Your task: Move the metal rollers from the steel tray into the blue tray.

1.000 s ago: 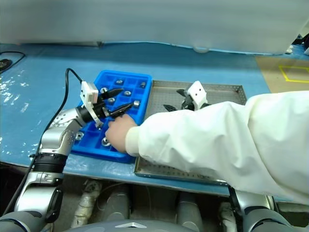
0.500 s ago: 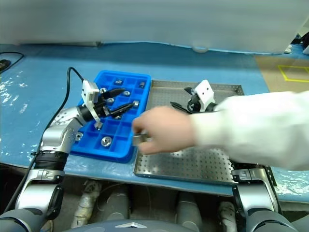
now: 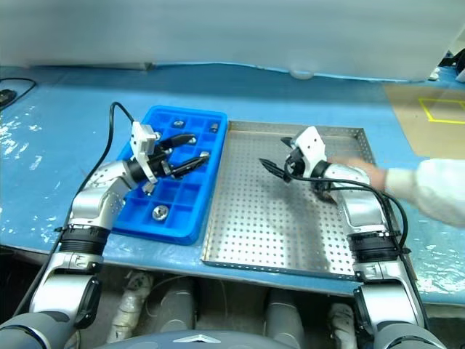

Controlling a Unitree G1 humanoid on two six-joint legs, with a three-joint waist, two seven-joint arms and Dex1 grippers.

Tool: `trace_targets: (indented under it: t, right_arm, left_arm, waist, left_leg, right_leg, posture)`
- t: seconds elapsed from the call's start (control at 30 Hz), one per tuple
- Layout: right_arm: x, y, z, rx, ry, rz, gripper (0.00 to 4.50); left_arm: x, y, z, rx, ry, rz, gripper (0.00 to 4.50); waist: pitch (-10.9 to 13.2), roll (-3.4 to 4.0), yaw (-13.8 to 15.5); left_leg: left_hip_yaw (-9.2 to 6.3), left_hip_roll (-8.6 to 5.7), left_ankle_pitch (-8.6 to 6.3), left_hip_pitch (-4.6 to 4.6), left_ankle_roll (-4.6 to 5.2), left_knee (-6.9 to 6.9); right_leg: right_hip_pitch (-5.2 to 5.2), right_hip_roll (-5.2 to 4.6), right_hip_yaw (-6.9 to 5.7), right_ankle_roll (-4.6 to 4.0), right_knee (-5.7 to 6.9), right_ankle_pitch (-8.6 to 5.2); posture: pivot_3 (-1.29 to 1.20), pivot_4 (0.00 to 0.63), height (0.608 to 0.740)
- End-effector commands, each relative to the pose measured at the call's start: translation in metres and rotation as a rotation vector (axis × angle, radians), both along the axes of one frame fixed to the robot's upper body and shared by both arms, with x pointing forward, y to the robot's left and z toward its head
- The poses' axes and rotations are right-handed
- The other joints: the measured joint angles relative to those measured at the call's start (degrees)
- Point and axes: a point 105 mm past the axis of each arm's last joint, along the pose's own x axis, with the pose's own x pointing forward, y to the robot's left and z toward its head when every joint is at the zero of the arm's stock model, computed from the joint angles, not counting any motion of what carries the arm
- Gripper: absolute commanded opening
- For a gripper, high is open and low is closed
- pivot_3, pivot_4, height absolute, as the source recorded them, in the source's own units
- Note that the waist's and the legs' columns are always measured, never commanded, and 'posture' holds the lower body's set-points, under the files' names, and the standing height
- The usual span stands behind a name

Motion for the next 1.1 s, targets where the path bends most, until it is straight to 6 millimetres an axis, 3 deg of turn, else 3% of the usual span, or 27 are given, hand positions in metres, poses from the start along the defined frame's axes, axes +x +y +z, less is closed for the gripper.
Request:
trace_targets:
  t: [0.03, 0.33, 0.67, 0.8, 0.93, 1.03, 1.1]
  right_arm:
    - [-0.002, -0.001, 0.018, 0.011, -0.063, 0.0, 4.48]
    - [-0.003, -0.005, 0.015, 0.0, -0.046, -0.01, 4.48]
    - [-0.029, -0.041, 0.0, 0.054, 0.116, -0.121, 4.48]
    - [-0.04, -0.052, -0.014, 0.071, 0.164, -0.18, 4.48]
    - [-0.039, -0.053, -0.033, 0.196, 0.242, -0.263, 4.48]
    - [-0.037, -0.057, -0.061, 0.11, 0.299, -0.325, 4.48]
    - [-0.038, -0.056, -0.067, 0.13, 0.326, -0.327, 4.1]
  left_arm:
    - [-0.001, -0.004, 0.012, -0.002, -0.055, -0.017, 4.5]
    - [-0.004, -0.01, 0.01, 0.0, -0.051, -0.043, 4.5]
    - [-0.004, -0.049, 0.008, 0.007, -0.039, -0.199, 4.5]
    - [-0.003, -0.062, 0.005, 0.02, -0.036, -0.25, 4.5]
    - [-0.001, -0.068, 0.003, 0.018, -0.035, -0.276, 4.5]
    - [-0.001, -0.069, 0.003, 0.016, -0.037, -0.278, 4.5]
    - [-0.001, -0.067, 0.003, 0.006, -0.031, -0.272, 4.5]
  waist:
    - [0.0, 0.0, -0.02]
    - [0.0, 0.0, -0.04]
    - [0.0, 0.0, -0.34]
    - [0.0, 0.0, -1.56]
    - [0.0, 0.0, -3.23]
    - [-0.01, 0.01, -3.96]
    - [-0.01, 0.01, -3.99]
  left_leg:
    - [0.0, 0.0, 0.0, 0.0, 0.0, 0.0]
    - [0.01, 0.0, -0.01, 0.0, 0.01, 0.0]
    - [0.11, -0.01, -0.08, 0.03, 0.13, -0.01]
    - [0.18, -0.01, -0.11, 0.04, 0.18, -0.01]
    - [0.24, -0.01, -0.12, 0.07, 0.2, -0.01]
    - [0.29, -0.01, -0.13, 0.1, 0.21, 0.0]
    - [0.3, -0.02, -0.14, 0.09, 0.23, 0.01]
  right_leg:
    - [0.0, 0.0, 0.0, 0.0, 0.0, 0.0]
    - [0.0, 0.0, 0.0, 0.0, -0.01, 0.0]
    - [0.1, -0.01, 0.05, 0.0, -0.22, 0.0]
    - [0.11, -0.02, 0.1, 0.01, -0.29, 0.01]
    - [0.08, -0.01, 0.15, 0.01, -0.28, 0.01]
    - [0.08, -0.02, 0.2, 0.02, -0.27, 0.01]
    - [0.08, -0.03, 0.21, 0.02, -0.29, 0.01]
  posture:
    - [-0.07, 0.15, 0.74]
    - [-0.07, 0.15, 0.74]
    - [-0.22, 0.15, 0.74]
    - [-0.25, 0.15, 0.74]
    - [-0.29, 0.15, 0.74]
    - [-0.28, 0.15, 0.74]
    - [-0.26, 0.15, 0.74]
